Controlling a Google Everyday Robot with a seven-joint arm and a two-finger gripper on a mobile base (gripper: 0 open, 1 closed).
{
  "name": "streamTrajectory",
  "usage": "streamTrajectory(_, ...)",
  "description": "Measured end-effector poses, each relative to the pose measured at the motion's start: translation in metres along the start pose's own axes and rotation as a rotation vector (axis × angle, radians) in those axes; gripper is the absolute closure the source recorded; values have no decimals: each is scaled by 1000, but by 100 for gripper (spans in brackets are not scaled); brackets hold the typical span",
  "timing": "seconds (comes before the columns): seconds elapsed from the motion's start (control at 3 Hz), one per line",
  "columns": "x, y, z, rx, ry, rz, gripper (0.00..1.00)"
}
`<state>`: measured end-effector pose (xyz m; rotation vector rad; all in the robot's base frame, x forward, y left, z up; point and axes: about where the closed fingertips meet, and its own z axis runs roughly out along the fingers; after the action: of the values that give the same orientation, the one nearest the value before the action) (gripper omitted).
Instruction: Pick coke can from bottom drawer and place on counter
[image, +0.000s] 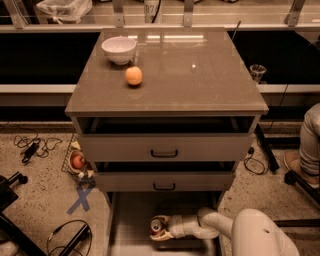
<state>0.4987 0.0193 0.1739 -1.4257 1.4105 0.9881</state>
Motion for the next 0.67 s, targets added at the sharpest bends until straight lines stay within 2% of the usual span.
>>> streamTrajectory(0.33, -3, 1, 1, -2, -7, 1, 100)
streamTrajectory(0.67, -32, 5, -12, -4, -21, 7, 100)
